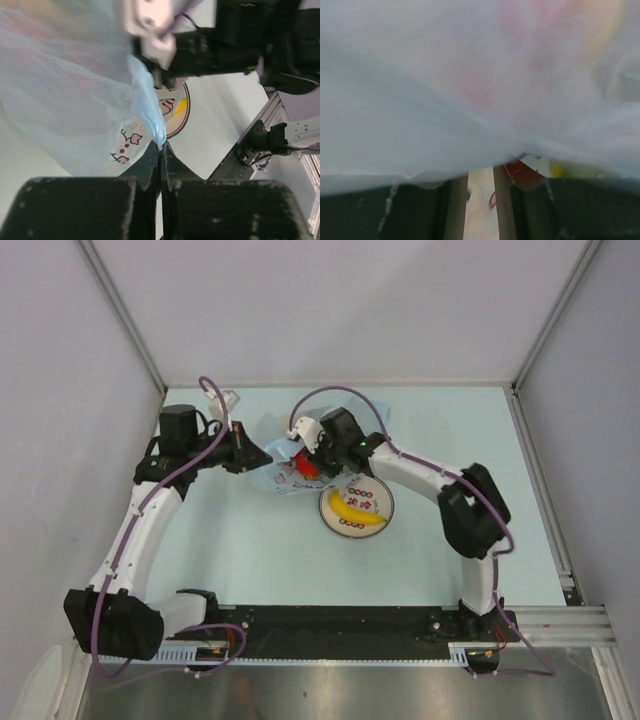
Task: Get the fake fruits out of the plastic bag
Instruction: Take out the fake fruit from the plastic bag.
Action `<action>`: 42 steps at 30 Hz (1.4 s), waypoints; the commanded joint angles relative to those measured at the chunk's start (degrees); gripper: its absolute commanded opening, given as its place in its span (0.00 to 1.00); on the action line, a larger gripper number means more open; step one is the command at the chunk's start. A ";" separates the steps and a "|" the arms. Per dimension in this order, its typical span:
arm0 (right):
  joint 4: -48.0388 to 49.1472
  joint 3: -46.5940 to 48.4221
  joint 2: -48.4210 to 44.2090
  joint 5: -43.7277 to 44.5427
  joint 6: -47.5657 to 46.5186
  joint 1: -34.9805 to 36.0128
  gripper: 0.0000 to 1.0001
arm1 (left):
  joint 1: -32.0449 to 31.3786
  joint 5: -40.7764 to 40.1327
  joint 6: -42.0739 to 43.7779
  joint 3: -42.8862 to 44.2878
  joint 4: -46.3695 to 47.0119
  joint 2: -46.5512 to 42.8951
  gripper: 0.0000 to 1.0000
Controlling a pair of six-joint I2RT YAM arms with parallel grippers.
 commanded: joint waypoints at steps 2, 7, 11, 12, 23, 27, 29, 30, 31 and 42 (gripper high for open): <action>1.31 14.84 10.29 9.36 12.37 -3.83 0.31 | -0.35 -2.83 2.43 -0.06 1.11 -5.25 0.00; 4.22 19.06 15.38 9.62 10.18 -3.92 0.53 | -3.59 -4.85 4.03 -1.03 -0.65 -6.22 0.00; 2.47 25.21 22.32 10.24 10.35 -4.10 0.58 | -5.27 -5.12 5.78 0.02 -1.44 -5.00 0.01; 1.94 26.36 23.47 9.54 10.70 -4.19 0.58 | -5.27 -5.21 6.05 0.37 -1.53 -4.65 0.00; -0.44 33.31 28.50 6.11 10.44 -4.45 0.21 | -5.54 -6.52 5.70 4.24 -0.30 0.63 0.00; -2.19 31.74 21.48 6.81 9.83 -5.24 0.10 | -5.54 -6.70 4.03 5.82 2.50 2.56 0.00; -4.38 29.55 15.77 7.42 8.95 -5.33 0.06 | -5.45 -6.79 2.36 7.23 4.08 3.96 0.00; -5.18 28.66 14.01 7.86 8.69 -5.16 0.04 | -5.53 -6.79 1.84 7.67 5.66 4.49 0.00; -5.97 27.79 9.99 8.73 8.33 -5.07 0.02 | -5.45 -6.96 0.61 8.80 6.37 5.11 0.00; -16.07 9.51 -12.71 11.29 6.42 -1.73 0.00 | -5.62 -8.37 -7.56 13.91 15.86 9.51 0.00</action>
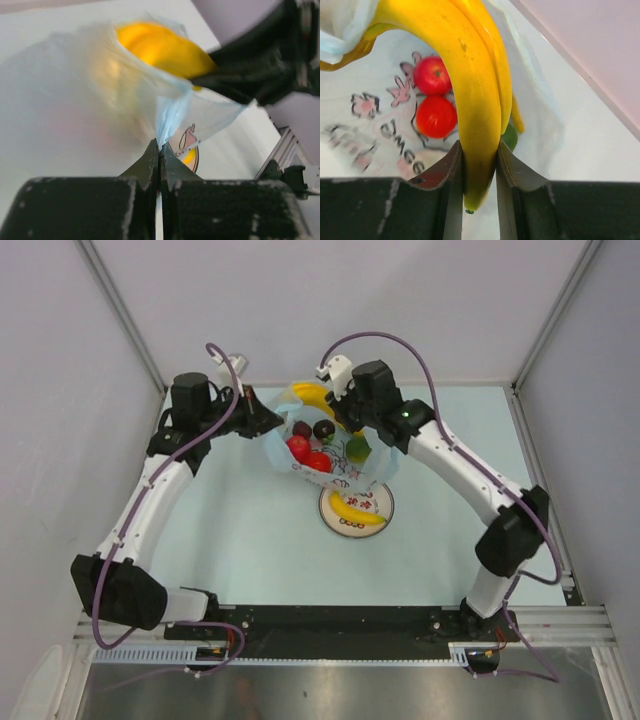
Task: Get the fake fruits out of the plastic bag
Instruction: Take out the fake fruit from the plastic bag, then place the fake fruit on the plate.
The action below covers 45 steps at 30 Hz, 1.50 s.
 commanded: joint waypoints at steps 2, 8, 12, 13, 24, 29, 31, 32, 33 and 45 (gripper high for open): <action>-9.34 -10.56 -8.56 -0.36 -3.42 2.06 0.00 | -0.53 -0.37 -4.97 4.41 7.19 1.60 0.00; -20.41 -15.30 -22.08 -12.82 -4.82 -2.86 0.00 | -1.23 -1.25 -4.62 2.13 7.55 1.17 0.00; -25.95 -22.59 -32.10 -17.49 -9.21 -3.13 0.00 | -2.02 -1.95 -4.45 -0.33 7.46 -0.33 0.00; -26.92 -24.87 -35.26 -18.71 -10.18 -3.13 0.00 | -2.11 -2.04 -4.36 -0.77 7.46 -0.59 0.00; -23.86 -35.18 -29.50 -20.14 -10.99 -3.74 0.00 | -2.29 -3.18 -2.43 0.80 5.70 -0.95 0.00; -14.81 -35.27 -22.65 -16.89 -6.77 -7.78 0.00 | -2.29 -3.88 -1.20 1.68 4.83 -0.68 0.00; -12.52 -35.00 -21.06 -15.74 -6.41 -9.36 0.00 | -2.38 -4.15 -0.84 1.95 4.65 -0.68 0.00; -12.16 -34.83 -20.44 -16.09 -6.32 -9.81 0.00 | -2.38 -4.24 -0.58 1.95 4.47 -0.68 0.00; -11.38 -34.74 -18.96 -16.61 -6.15 -10.33 0.00 | -2.29 -4.24 -0.49 2.12 4.39 -0.60 0.01; 1.36 -32.99 -10.07 -15.57 5.89 -12.71 0.00 | -2.73 -3.80 -1.19 4.40 4.91 3.88 0.00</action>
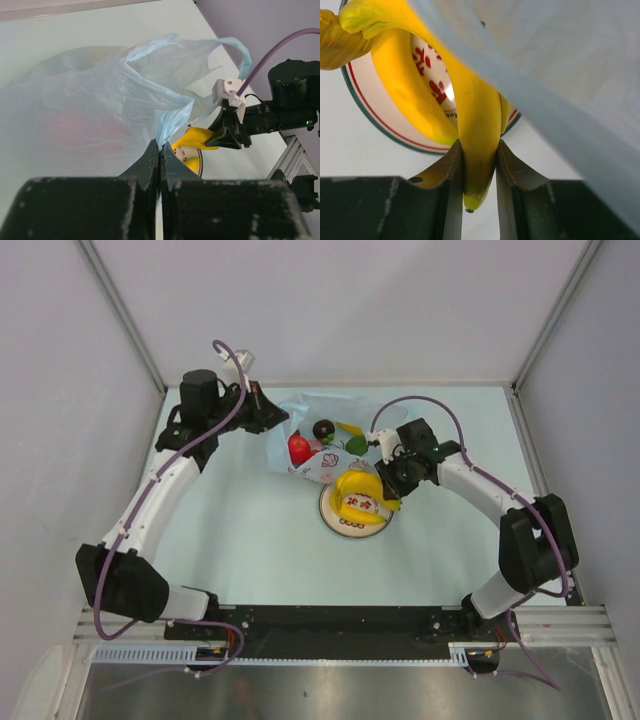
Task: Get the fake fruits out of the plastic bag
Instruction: Place the fake fruit on the plate.
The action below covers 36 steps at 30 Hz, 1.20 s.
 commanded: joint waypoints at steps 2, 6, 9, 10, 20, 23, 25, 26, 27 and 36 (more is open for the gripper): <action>9.57 3.50 3.69 1.68 5.05 0.45 0.00 | -1.18 -0.06 0.64 4.74 0.89 2.57 0.00; 11.77 3.85 6.76 5.37 1.54 0.98 0.00 | -1.62 -0.32 0.90 6.41 0.54 3.72 0.00; 13.35 3.76 9.31 9.06 1.00 0.10 0.01 | -1.97 -0.50 1.17 7.29 0.19 4.34 0.00; 13.79 3.76 9.84 9.68 1.00 -0.08 0.02 | -2.23 -0.59 1.43 7.46 0.01 4.68 0.00; 13.18 2.27 10.38 14.77 -0.14 1.94 0.41 | -3.29 -1.20 2.40 8.17 0.45 5.65 0.00; 12.74 2.09 8.89 15.49 0.12 1.94 0.61 | -3.73 -1.38 2.66 8.17 0.80 5.57 0.00; 12.04 2.09 5.91 17.07 -0.23 1.86 0.74 | -4.08 -1.38 3.10 8.17 0.80 5.30 0.00; 10.65 2.09 4.85 16.72 -0.93 1.94 0.75 | -4.25 -1.46 3.28 8.25 0.80 5.13 0.00; 9.94 2.09 3.45 16.54 -1.19 2.03 0.88 | -4.26 -1.46 3.45 8.17 0.19 4.87 0.00; -0.35 1.92 -11.68 1.53 -8.47 4.66 0.76 | -4.17 -4.18 7.14 4.04 -2.89 0.03 0.00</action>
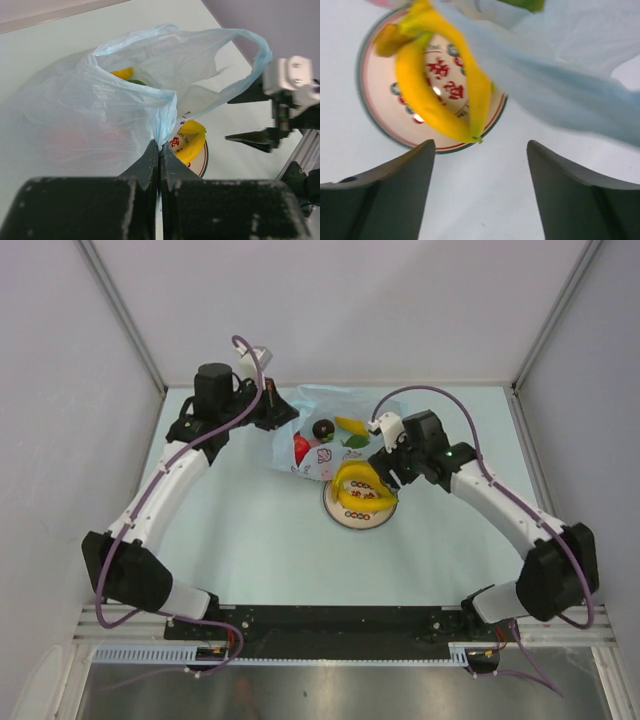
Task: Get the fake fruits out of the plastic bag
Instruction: Place the fake fruit on the plate, then adjust the fake fruit on the plate.
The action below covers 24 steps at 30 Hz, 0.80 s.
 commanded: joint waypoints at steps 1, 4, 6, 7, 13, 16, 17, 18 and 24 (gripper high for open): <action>-4.81 0.00 -4.87 -11.50 -6.45 2.76 0.70 | -0.28 -2.44 2.66 -1.97 -0.47 -5.26 0.00; -3.86 -1.41 -2.94 -13.55 -11.45 6.36 0.61 | -0.01 -2.79 2.14 -2.42 -0.46 -5.61 0.00; -2.45 -1.76 0.31 -13.03 -12.61 8.56 0.60 | 0.42 -2.36 -0.31 -2.94 0.58 -5.96 0.01; -0.53 -1.77 1.71 -11.55 -13.14 9.44 0.60 | 0.69 -1.31 -1.37 -3.12 1.03 -5.97 0.00; 5.89 -1.77 9.27 -5.66 -17.54 12.26 0.65 | 1.13 0.37 -5.33 -6.19 3.40 -8.34 0.00; 7.92 -1.77 12.70 -2.40 -18.59 12.79 0.71 | 1.48 0.37 -5.51 -7.51 3.40 -9.66 0.01; 8.10 -1.77 13.41 -2.13 -19.20 12.79 0.72 | 1.57 0.46 -5.51 -7.69 3.40 -9.92 0.01; 8.37 -1.77 14.11 -1.60 -19.12 12.88 0.71 | 1.74 0.46 -5.51 -7.78 3.32 -10.44 0.00; 5.92 -1.77 15.96 -1.34 -18.07 14.90 0.43 | 2.54 1.07 -5.51 -8.83 3.23 -11.24 0.00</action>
